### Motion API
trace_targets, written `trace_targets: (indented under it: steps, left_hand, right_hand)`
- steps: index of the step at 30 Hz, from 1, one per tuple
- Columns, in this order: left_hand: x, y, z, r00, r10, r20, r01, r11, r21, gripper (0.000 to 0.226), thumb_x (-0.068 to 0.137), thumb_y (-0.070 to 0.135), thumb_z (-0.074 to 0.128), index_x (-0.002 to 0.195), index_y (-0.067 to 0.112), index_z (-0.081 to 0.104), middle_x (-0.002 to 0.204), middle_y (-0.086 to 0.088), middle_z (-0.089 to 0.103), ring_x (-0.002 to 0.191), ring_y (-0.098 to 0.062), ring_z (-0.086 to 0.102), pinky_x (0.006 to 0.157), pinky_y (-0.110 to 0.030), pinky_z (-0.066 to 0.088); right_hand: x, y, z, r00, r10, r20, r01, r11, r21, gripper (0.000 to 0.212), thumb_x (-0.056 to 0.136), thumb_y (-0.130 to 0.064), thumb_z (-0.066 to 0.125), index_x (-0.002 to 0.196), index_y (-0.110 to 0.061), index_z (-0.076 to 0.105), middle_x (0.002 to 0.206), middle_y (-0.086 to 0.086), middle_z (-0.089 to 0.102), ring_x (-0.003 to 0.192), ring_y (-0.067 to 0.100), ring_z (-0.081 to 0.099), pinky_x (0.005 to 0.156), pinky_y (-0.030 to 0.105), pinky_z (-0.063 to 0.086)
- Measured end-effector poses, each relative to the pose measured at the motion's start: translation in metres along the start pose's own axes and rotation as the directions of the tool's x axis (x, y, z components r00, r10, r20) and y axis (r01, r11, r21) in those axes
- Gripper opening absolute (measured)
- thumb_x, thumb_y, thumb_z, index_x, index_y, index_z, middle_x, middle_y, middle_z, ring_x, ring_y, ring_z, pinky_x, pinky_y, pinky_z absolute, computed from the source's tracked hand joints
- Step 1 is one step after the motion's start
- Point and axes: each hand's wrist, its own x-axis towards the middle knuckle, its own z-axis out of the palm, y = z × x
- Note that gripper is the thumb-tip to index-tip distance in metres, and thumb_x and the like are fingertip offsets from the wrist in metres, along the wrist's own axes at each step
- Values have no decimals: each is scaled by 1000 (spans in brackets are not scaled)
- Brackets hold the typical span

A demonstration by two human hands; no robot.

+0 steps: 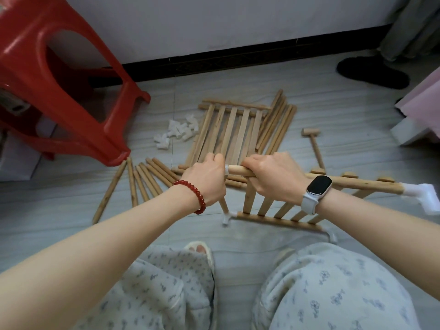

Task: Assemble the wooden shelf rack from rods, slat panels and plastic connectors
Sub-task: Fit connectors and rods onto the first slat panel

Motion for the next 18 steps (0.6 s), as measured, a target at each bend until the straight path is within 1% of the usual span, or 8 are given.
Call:
trace_targets:
  steps: [2,4,6,8,10,12,14,18]
  left_hand:
    - [2,-2,-6,994,30,103,-18,993,-119,9,94,21,45,92,14,40,93,-1,38,67,-15,40,60,-25,36]
    - [0,-5,-16,983,9,182,62,924,-377,15,90,18,50,75,17,46,79,1,41,61,-10,40,48,-16,34]
    - [0,-10,-19,980,-128,152,195,779,-596,27,90,20,47,63,17,45,67,0,40,58,-13,36,50,-21,30]
    - [2,-11,-12,920,-370,126,341,602,-722,32,92,25,42,63,12,46,66,-3,43,58,-16,37,54,-26,29]
    - [4,-2,-1,825,-534,183,453,434,-778,33,96,29,39,79,5,55,74,-10,51,61,-20,45,55,-27,33]
    - [10,8,7,764,-611,205,496,354,-793,42,99,32,35,108,-3,55,91,-14,59,76,-26,53,65,-28,38]
    - [16,16,11,757,-641,127,469,398,-788,45,101,32,30,111,-4,55,93,-13,56,79,-24,50,66,-28,39]
    - [20,21,13,822,-567,-55,361,593,-719,49,102,31,26,76,1,54,78,-11,57,68,-20,49,54,-23,34]
  right_hand:
    - [-2,0,-1,1000,19,19,-19,1000,25,17,93,-25,44,104,-20,55,92,-4,59,69,18,47,56,29,30]
    - [0,2,-4,998,45,39,-47,997,65,10,93,-28,45,97,-24,53,87,-6,56,72,17,51,59,28,32]
    - [4,3,-8,996,70,63,-76,992,99,5,92,-31,48,89,-28,48,82,-8,56,73,18,53,58,29,32]
    - [5,2,-10,993,81,90,-93,986,136,10,92,-35,50,84,-31,44,78,-7,56,70,17,51,57,29,31]
    - [2,0,-10,989,82,126,-100,984,147,13,92,-36,50,83,-32,42,74,-8,54,68,17,49,55,28,30]
    - [2,-3,-10,983,84,161,-105,987,125,15,92,-36,48,80,-32,41,69,-8,51,66,17,49,53,27,29]
    - [5,-4,-13,973,101,205,-128,984,121,23,92,-36,48,71,-31,40,65,-8,49,64,15,48,54,26,30]
    - [6,-5,-17,969,131,212,-161,978,130,32,88,-31,49,59,-31,35,61,-7,47,63,17,48,59,29,34]
